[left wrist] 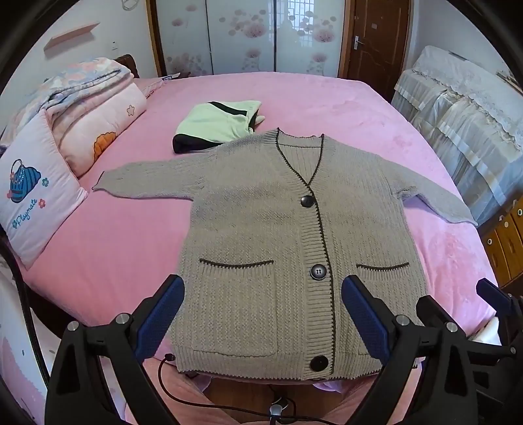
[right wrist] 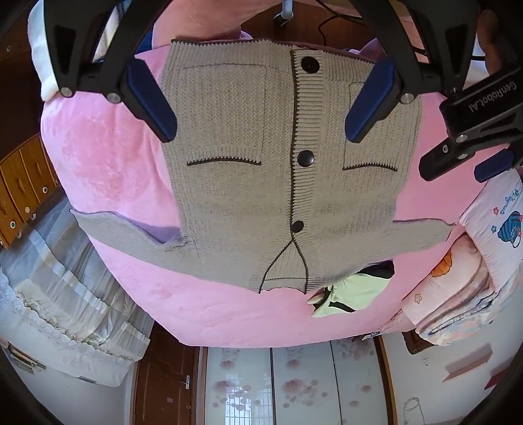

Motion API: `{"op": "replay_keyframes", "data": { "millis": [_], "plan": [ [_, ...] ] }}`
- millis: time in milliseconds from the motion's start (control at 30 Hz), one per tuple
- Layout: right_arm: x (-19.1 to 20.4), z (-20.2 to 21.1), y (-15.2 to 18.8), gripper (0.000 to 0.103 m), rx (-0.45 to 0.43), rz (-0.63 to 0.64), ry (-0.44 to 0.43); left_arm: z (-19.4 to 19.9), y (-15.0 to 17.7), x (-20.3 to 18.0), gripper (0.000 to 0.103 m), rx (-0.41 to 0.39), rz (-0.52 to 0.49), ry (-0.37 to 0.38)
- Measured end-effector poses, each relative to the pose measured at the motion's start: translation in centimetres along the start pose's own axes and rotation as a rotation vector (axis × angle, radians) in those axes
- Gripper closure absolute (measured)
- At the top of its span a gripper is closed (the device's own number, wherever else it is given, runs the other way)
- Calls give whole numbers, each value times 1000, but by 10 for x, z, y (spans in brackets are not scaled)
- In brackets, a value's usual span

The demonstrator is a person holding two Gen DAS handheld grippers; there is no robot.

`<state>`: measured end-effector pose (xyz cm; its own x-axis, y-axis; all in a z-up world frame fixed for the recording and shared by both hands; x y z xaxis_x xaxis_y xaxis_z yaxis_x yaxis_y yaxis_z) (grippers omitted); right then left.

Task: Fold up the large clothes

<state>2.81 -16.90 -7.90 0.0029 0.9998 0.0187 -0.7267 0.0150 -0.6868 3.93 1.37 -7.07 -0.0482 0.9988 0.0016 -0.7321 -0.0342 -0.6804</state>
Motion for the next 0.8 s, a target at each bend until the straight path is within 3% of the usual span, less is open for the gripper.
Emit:
{"op": "replay_keyframes", "data": {
  "millis": [267, 800],
  "plan": [
    [-5, 5, -7, 0, -19, -36, -10, 11, -1, 9, 7, -44, 4, -24],
    [0, 8, -5, 0, -24, -38, -12, 7, 3, 11, 7, -4, 11, 4]
  ]
}}
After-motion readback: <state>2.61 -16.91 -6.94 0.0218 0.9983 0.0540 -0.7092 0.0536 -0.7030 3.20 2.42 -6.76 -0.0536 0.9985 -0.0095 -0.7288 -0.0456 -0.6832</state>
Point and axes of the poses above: each gripper's, at about its wrist camera, not at the fingertips, and z roughly against the way its jaws point, x to its left, y to its underside, the point moved 9 cm from there along -z, roughly the way its jaws point, and after that the axes turned 7 degrees about -x, right-handed, at the moved point
